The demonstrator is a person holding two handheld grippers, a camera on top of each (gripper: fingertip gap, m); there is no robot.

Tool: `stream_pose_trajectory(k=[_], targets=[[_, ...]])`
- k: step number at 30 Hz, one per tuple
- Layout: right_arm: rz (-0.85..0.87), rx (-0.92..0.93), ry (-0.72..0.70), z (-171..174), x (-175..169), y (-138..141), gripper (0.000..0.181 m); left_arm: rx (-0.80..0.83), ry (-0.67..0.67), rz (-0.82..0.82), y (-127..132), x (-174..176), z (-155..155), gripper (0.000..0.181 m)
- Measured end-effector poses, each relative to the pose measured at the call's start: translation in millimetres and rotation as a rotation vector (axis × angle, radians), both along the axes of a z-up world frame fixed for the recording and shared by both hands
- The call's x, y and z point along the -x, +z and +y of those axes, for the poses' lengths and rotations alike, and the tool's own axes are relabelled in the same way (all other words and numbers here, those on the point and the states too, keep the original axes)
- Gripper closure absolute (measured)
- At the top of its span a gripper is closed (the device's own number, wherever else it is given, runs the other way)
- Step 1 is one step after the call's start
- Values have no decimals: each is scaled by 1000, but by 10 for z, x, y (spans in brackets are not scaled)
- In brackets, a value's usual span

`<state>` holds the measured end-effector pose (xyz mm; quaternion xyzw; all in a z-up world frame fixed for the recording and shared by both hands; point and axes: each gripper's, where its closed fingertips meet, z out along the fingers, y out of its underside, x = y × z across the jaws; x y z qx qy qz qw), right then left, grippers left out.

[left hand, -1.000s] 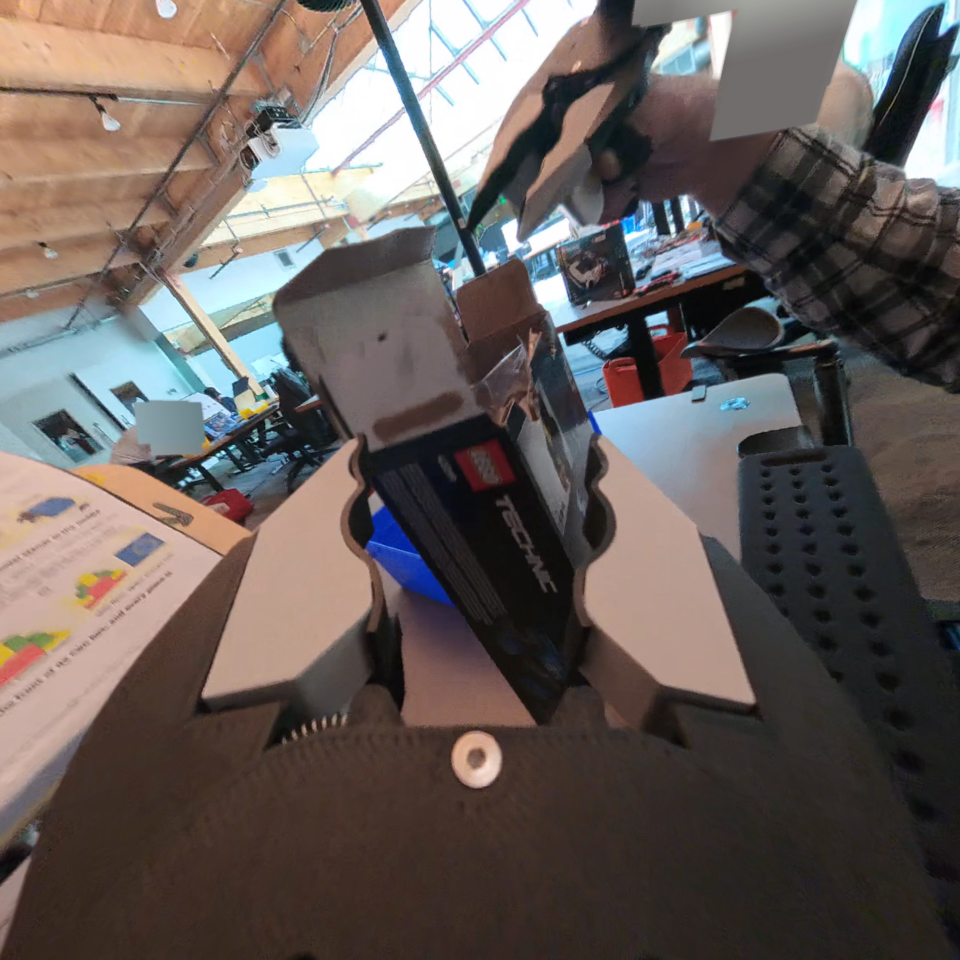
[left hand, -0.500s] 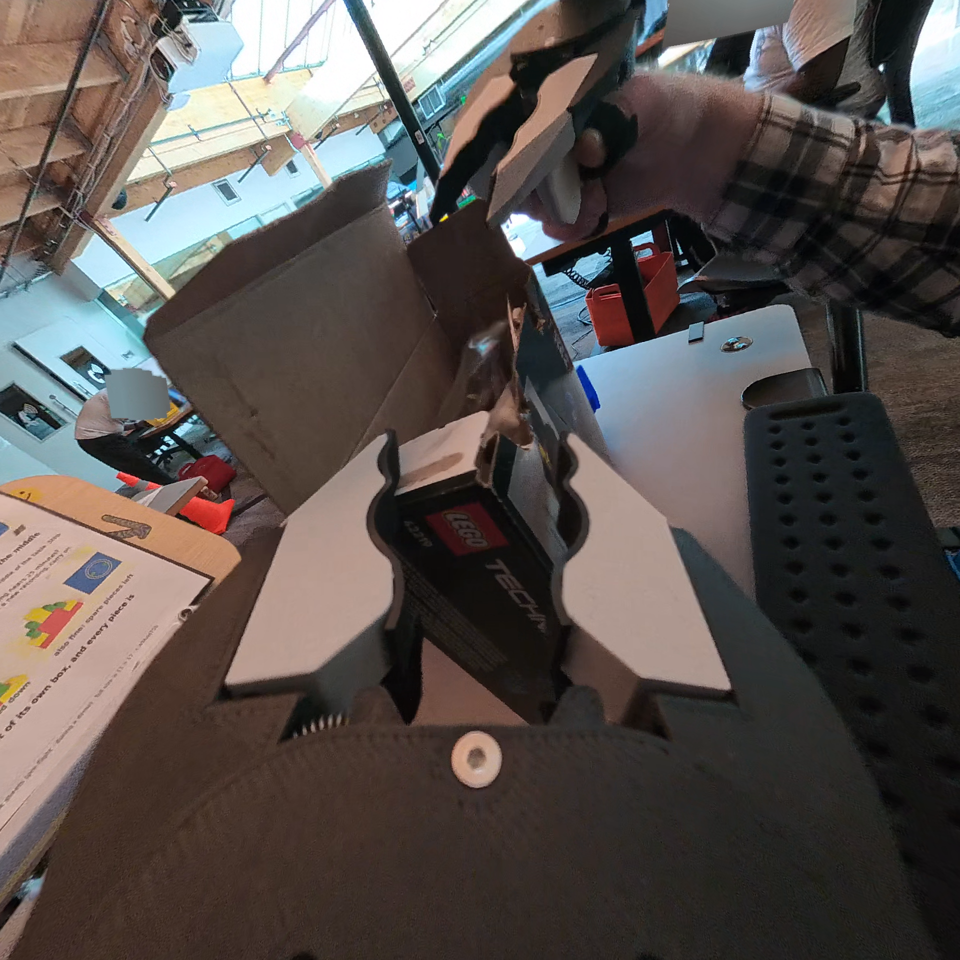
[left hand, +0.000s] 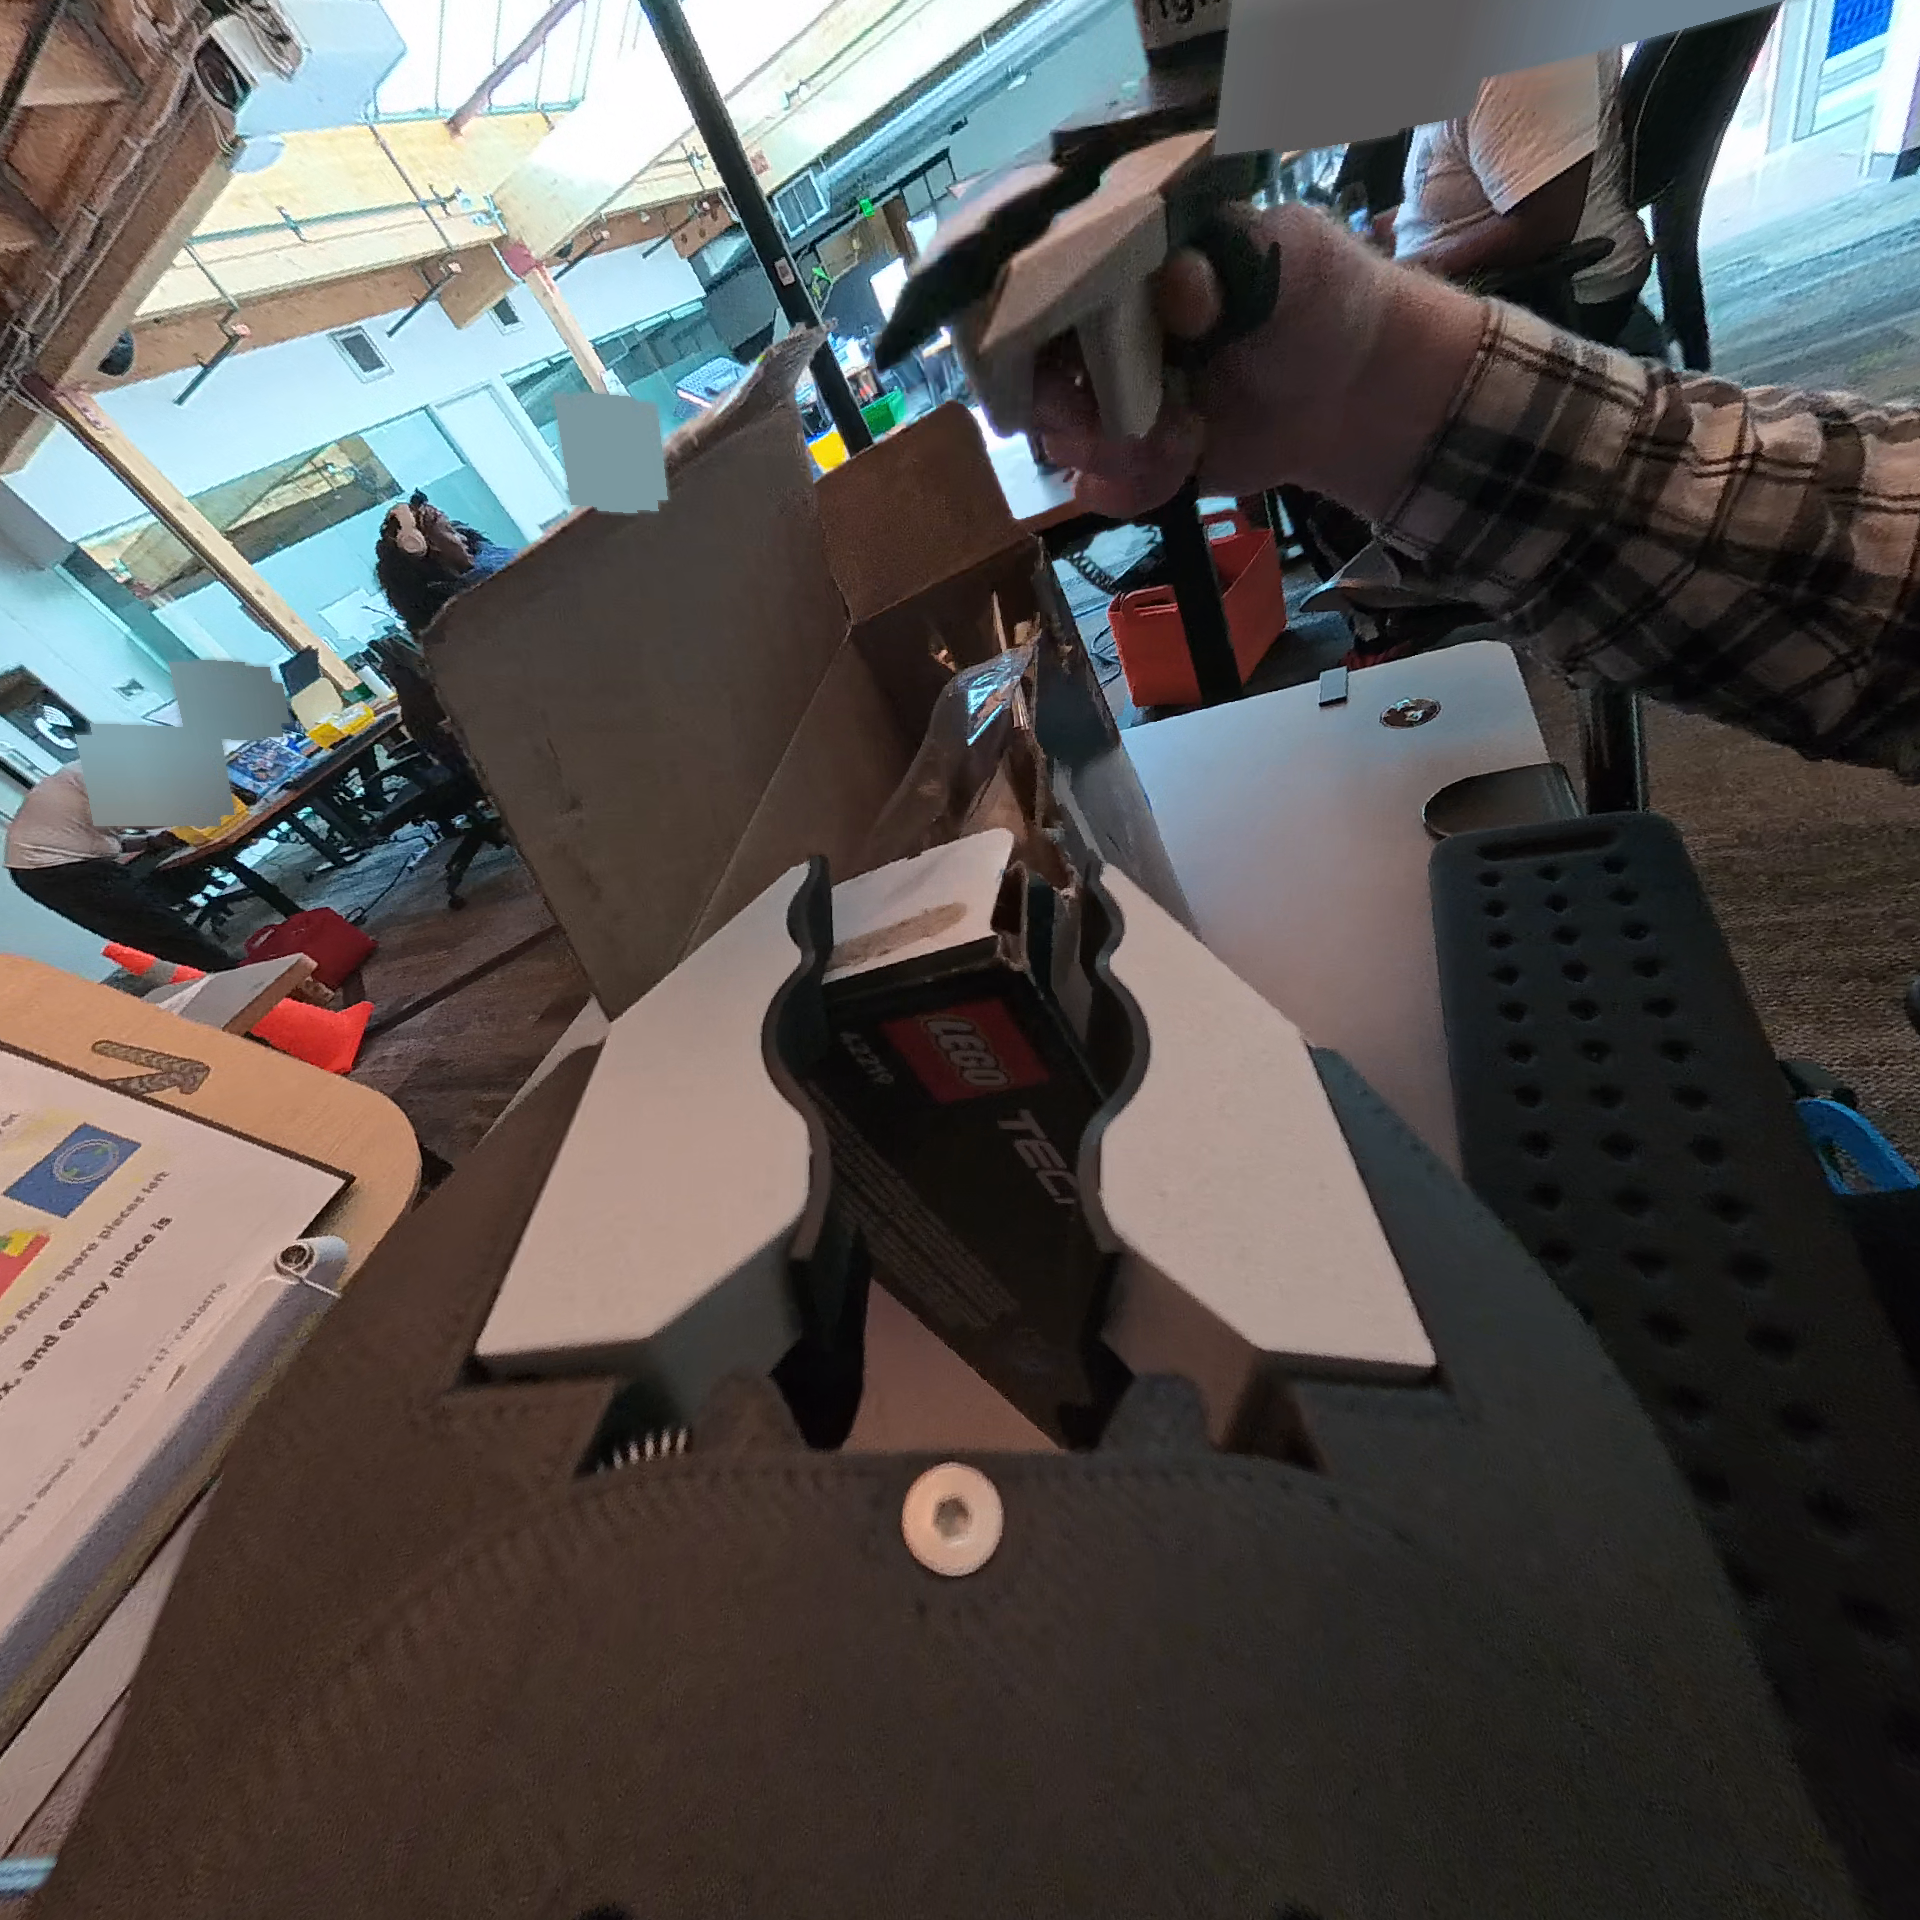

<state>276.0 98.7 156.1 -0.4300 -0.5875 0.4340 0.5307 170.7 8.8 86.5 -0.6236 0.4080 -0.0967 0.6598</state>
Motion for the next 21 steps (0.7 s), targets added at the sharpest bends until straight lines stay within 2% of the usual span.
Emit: stream_pose_trajectory(k=[2, 4, 7, 9, 11, 15, 17, 21], targets=[[-24, 29, -101, 203, -88, -60, 137, 7, -12, -10, 3, 2, -13, 135], [-89, 80, -79, 201, -58, -237, 131, 17, -23, -8, 3, -7, -16, 135], [-114, 65, -14, 41, 71, -386, 145, 35, -37, -8, 4, -25, 6, 135], [-104, 23, -40, 41, 138, -401, 141, 43, -43, -14, 8, -15, 15, 137], [-104, -49, -65, 50, 127, -385, 151, 54, -62, -36, 16, -5, 0, 138], [-93, -132, -130, 76, 114, -405, 153, 80, -90, -72, 32, -19, -12, 139], [-61, -123, -144, 82, 84, -408, 155, 124, -108, -107, 43, -35, 5, 133], [91, -46, -215, 130, 51, -369, 161, 231, -120, -230, 94, 11, 98, 140]])
